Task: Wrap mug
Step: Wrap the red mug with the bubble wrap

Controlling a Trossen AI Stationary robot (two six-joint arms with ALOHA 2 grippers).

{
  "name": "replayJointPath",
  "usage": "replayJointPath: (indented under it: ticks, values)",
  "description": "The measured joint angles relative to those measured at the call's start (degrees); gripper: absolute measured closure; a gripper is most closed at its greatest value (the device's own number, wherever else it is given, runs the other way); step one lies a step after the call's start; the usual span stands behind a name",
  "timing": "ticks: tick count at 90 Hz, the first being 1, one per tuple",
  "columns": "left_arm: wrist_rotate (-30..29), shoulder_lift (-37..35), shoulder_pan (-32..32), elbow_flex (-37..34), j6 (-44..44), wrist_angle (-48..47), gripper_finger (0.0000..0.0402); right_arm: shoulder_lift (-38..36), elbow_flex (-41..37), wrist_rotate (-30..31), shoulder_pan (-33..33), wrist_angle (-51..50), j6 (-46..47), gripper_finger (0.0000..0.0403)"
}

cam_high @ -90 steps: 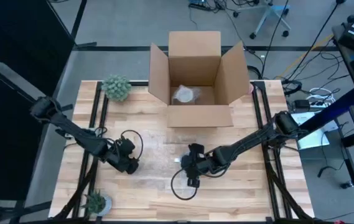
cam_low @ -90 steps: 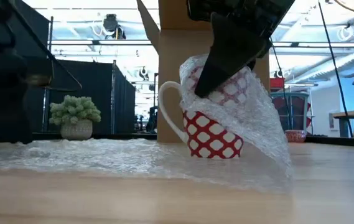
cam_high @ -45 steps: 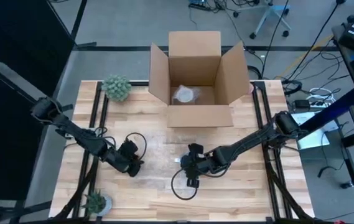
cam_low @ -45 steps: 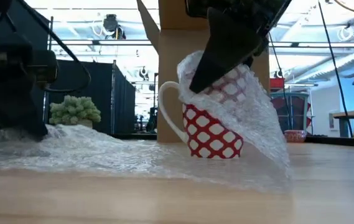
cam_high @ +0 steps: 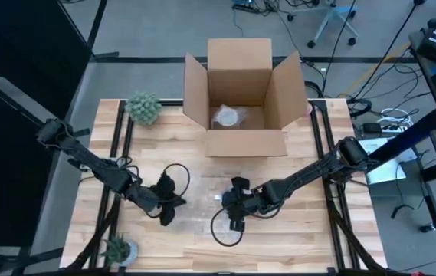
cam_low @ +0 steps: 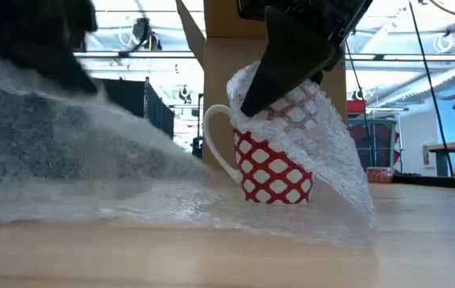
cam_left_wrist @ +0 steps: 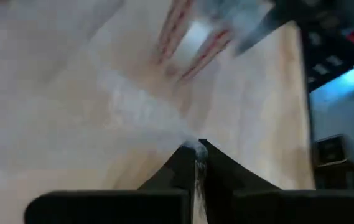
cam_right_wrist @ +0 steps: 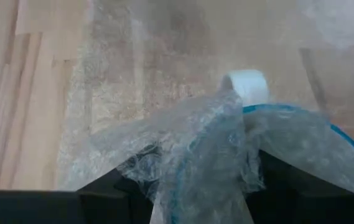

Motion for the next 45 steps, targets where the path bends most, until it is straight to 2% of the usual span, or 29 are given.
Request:
replayJointPath:
  ticks: [22, 30, 45]
  values:
    - [-0.4, 0.0, 2.5, 6.0, 12.3, 0.7, 0.0401, -3.2, 0.0, 0.0, 0.0, -2.6, 0.0, 0.0218]
    - [-0.1, 0.1, 3.8, 6.2, 16.7, 5.2, 0.0401, -4.8, 0.0, 0.0, 0.0, -3.1, 0.3, 0.0218]
    - [5.2, 3.1, 7.2, 6.3, 22.3, 15.6, 0.0401, -5.3, 0.1, 0.0, 0.0, -3.7, 0.0, 0.0218]
